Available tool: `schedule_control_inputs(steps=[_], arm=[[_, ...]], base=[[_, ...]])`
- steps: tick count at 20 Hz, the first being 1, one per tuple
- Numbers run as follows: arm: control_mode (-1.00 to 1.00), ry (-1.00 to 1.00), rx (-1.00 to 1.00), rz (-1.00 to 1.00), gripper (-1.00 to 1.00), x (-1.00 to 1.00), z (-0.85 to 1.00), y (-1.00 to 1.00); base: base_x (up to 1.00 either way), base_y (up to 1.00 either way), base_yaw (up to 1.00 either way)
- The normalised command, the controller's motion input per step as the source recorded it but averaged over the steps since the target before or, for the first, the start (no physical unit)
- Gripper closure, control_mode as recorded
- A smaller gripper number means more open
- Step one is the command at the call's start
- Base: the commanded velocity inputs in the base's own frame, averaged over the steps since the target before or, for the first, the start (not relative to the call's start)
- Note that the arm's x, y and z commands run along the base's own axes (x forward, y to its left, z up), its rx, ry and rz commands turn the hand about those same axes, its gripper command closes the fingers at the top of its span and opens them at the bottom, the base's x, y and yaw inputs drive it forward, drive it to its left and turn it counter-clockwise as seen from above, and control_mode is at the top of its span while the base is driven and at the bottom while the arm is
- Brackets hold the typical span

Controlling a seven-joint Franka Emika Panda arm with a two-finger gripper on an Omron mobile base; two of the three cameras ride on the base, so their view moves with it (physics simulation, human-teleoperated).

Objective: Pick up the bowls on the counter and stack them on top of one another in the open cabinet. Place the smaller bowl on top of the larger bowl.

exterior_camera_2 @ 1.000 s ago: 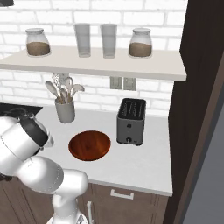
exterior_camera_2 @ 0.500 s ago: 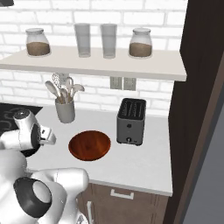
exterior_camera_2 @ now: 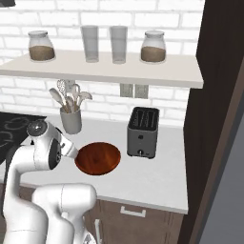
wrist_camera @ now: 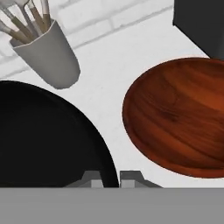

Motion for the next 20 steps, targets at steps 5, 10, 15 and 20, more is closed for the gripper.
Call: schedule_control_inputs(steps=[5, 10, 15, 20], arm=[[-1.0, 0.02, 0.14, -0.38, 1.0, 0.0, 0.47, -0.93], [-1.0, 0.18, 0.05, -0.39, 1.0, 0.0, 0.0, -0.96], [-1.0, 0.07, 0.03, -0.09, 1.0, 0.0, -0.13, -0.29], [-1.0, 0.15, 0.0, -0.06, 1.0, 0.06, -0.6, 0.0]], base=[[0.0, 0.0, 0.0], [0.0, 0.0, 0.0], [0.0, 0.0, 0.0], [0.0, 0.0, 0.0]])
